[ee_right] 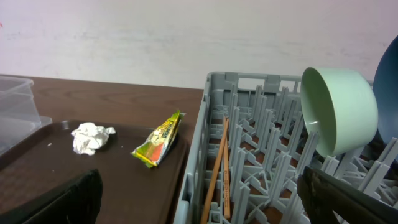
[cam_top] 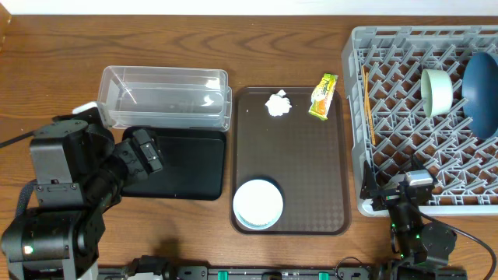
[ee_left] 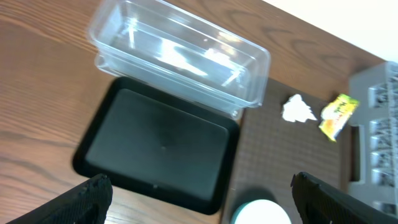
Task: Sort waste into correct bins and load items into the dishwasher rack
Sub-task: 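Reach the left gripper toward the crumpled white tissue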
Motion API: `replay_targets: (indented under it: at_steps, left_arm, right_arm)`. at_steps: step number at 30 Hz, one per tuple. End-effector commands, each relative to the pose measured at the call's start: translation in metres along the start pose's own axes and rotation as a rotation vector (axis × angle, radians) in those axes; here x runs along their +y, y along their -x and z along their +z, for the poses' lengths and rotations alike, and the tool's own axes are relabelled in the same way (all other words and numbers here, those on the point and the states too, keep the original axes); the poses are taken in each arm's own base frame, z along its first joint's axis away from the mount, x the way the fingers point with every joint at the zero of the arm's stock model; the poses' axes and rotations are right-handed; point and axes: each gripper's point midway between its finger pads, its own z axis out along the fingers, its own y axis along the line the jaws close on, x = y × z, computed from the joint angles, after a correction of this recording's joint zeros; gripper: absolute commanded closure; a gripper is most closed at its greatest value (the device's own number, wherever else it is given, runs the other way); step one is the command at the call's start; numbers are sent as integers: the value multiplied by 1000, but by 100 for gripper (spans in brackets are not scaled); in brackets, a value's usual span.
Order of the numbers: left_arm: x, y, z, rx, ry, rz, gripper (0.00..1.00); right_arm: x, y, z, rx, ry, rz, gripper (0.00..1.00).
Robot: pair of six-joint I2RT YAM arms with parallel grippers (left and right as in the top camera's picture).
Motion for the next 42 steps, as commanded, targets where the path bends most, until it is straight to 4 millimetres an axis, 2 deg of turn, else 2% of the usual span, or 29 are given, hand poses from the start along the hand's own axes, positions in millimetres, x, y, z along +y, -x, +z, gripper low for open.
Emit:
replay_targets:
  at_steps: [1,4,6,8,14,19,24,28,33,37,42]
  left_arm:
    - [-18,-3,-4,22,-104,-36,5]
    - [-41,16,-2,-29,-216,-7,6]
    - [-63,20,4,-12,-320,57,6]
    - [-82,18,21,46,-380,98,5]
    - [-136,-17,96,251,-434,324,6]
    - [-171,-38,173,252,-332,481,7]
    - [-205,-73,241,273,-336,569,7]
    - [-219,-93,290,272,-350,582,7]
    - [-217,-115,335,290,-342,583,8]
    - [-219,-131,351,315,-350,563,14]
    - [-220,-151,359,350,-345,580,34]
  right_arm:
    - [0,0,0,-4,5,-2,1]
    - [0,0,0,-4,5,-2,1]
    - [0,0,0,-4,5,-2,1]
    - [0,0,0,-4,5,-3,1]
    - [0,0,0,-4,5,-2,1]
    - [0,0,0,-4,5,-2,1]
    - [0,0,0,-4,5,-2,1]
    - [0,0,0,-4,5,-2,1]
    - [0,0,0,-4,5,-2,1]
    - [0,0,0,-4,5,-2,1]
    - [0,0,0,-4,5,-2,1]
